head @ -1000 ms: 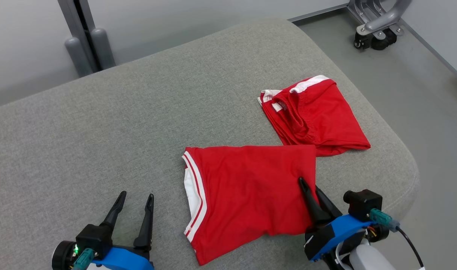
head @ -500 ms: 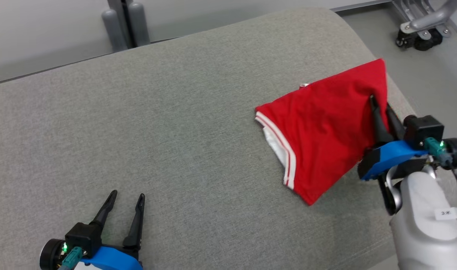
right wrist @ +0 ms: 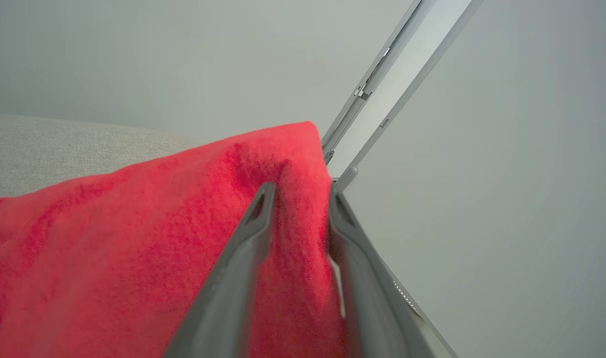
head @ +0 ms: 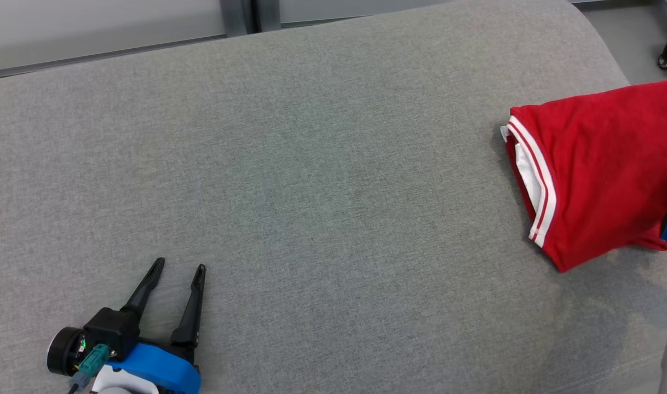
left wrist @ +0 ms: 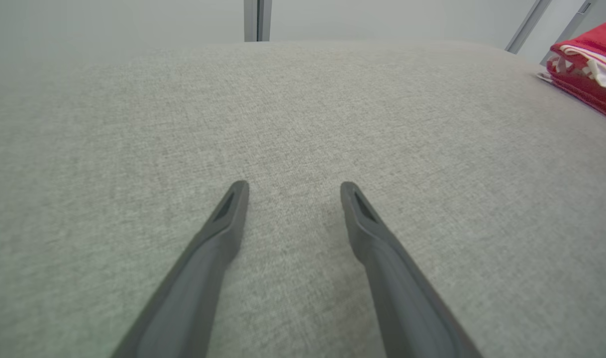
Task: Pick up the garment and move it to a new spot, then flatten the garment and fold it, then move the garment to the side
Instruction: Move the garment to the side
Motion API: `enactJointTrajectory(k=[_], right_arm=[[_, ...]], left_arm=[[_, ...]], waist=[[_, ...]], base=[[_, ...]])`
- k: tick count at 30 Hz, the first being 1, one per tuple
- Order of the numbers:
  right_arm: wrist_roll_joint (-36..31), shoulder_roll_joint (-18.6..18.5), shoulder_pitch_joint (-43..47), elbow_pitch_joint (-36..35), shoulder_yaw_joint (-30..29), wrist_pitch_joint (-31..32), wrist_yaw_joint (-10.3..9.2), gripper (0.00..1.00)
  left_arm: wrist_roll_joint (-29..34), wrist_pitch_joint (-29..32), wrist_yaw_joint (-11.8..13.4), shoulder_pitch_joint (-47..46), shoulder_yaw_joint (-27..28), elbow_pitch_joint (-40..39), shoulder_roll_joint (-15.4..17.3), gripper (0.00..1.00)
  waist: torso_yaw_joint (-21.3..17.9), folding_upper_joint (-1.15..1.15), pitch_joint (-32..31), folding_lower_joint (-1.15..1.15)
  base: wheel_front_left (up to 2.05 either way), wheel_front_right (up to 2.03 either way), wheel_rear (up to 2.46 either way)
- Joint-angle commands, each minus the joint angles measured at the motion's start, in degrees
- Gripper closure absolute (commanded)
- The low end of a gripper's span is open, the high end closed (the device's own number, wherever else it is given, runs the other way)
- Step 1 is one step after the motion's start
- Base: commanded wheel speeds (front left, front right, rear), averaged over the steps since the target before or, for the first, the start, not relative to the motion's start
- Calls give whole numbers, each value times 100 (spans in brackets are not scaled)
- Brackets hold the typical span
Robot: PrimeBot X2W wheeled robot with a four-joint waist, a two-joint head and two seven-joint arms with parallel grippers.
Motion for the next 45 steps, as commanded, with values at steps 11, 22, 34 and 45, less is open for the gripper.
enactJointTrajectory(k=[11, 22, 34, 45], right_arm=[[1336, -19, -47, 537, 892, -702, 0, 0], [3380, -27, 1075, 320, 2915, -750, 0, 0], [3721, -29, 1925, 305, 3644, -753, 0, 0], [3887, -26, 2254, 417, 3667, -753, 0, 0]], left_arm=[[3, -11, 8, -102, 211, 114, -132, 0], [216, -12, 7, -120, 681, 314, -539, 0], [666, -11, 8, 132, 1133, 562, -848, 0], [979, -12, 7, 387, 1512, 595, -1166, 0]], waist=[[246, 0, -168, 0], [800, 0, -616, 0], [1164, 0, -1150, 0], [1151, 0, -1678, 0]], base=[[0, 0, 0], [0, 0, 0], [0, 0, 0], [0, 0, 0]])
